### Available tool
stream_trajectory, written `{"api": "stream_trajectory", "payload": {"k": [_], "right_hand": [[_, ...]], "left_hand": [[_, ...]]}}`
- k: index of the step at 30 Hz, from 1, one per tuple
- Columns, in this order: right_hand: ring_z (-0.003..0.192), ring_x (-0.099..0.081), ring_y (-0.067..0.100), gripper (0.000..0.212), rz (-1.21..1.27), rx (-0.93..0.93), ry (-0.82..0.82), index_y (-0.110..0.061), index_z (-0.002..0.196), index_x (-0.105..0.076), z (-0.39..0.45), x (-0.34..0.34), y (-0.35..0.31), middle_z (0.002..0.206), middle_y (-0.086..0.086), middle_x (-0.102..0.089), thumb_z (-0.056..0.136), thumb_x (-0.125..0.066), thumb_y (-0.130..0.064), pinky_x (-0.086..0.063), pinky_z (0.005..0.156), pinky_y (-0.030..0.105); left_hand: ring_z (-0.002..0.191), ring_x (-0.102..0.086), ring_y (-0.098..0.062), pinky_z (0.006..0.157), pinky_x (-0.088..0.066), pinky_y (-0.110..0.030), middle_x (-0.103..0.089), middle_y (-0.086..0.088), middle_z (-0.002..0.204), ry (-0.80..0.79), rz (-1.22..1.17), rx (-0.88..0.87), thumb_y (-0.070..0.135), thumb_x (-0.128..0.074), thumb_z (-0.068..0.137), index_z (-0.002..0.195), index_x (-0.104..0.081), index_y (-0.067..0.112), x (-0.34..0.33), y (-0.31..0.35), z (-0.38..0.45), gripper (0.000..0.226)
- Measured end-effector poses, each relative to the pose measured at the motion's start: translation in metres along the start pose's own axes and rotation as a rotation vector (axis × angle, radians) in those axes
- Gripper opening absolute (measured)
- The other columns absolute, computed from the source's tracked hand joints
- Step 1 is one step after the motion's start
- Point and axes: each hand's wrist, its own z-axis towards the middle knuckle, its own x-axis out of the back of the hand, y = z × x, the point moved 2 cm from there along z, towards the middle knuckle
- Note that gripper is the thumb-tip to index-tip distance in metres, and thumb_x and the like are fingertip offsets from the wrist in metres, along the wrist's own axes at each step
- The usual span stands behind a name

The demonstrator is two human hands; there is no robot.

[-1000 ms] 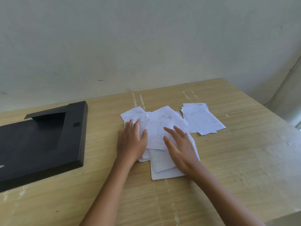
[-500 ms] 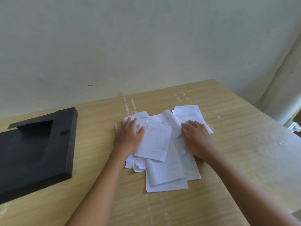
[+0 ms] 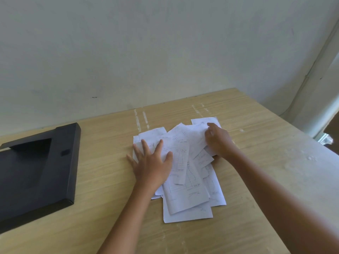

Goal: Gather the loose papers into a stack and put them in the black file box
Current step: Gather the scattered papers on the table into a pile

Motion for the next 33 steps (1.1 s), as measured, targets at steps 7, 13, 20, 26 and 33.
{"api": "stream_trajectory", "payload": {"k": [7,13,20,26,33], "right_hand": [[0.134,-0.048,0.036,0.047,0.026,-0.072,0.084,-0.003,0.145,-0.046,0.021,0.011,0.002,0.146,0.020,-0.053,0.099,-0.039,-0.010,-0.041,0.102,0.039],[0.113,-0.057,0.031,0.038,0.016,-0.016,-0.020,-0.013,0.129,-0.054,0.019,-0.007,0.002,0.118,0.013,-0.063,0.097,-0.034,-0.008,-0.035,0.080,0.029],[0.137,-0.050,0.026,0.053,0.177,-0.062,0.008,-0.011,0.151,-0.044,0.015,0.004,0.001,0.147,0.009,-0.057,0.098,-0.040,-0.006,-0.036,0.100,0.027],[0.139,-0.046,0.022,0.057,0.305,-0.102,-0.078,-0.012,0.152,-0.042,0.001,-0.002,0.006,0.150,0.003,-0.054,0.096,-0.037,-0.003,-0.037,0.111,0.032],[0.116,-0.055,0.022,0.053,0.298,-0.001,-0.102,-0.018,0.144,-0.050,-0.027,-0.016,0.000,0.124,-0.004,-0.064,0.093,-0.040,-0.006,-0.043,0.082,0.026]], "left_hand": [[0.158,0.018,-0.042,0.120,0.015,-0.067,0.007,-0.013,0.175,0.036,0.035,-0.008,0.070,-0.021,0.100,0.163,-0.009,0.047,-0.009,0.005,0.006,0.068],[0.159,0.016,-0.040,0.120,0.015,-0.066,0.004,-0.011,0.176,0.053,0.039,-0.037,0.072,-0.021,0.098,0.162,-0.012,0.050,-0.010,0.007,0.012,0.068],[0.160,0.011,-0.039,0.122,0.011,-0.065,-0.001,-0.010,0.176,0.078,0.018,-0.048,0.071,-0.024,0.099,0.162,-0.016,0.050,-0.008,0.006,0.011,0.066],[0.161,0.009,-0.037,0.122,0.011,-0.064,-0.003,-0.009,0.176,0.091,-0.002,-0.048,0.069,-0.027,0.100,0.161,-0.019,0.049,-0.008,0.007,0.011,0.065],[0.159,-0.016,-0.029,0.128,-0.012,-0.056,-0.029,-0.001,0.170,0.154,-0.259,-0.067,0.063,-0.040,0.097,0.158,-0.038,0.038,0.003,0.007,0.010,0.065]]}}
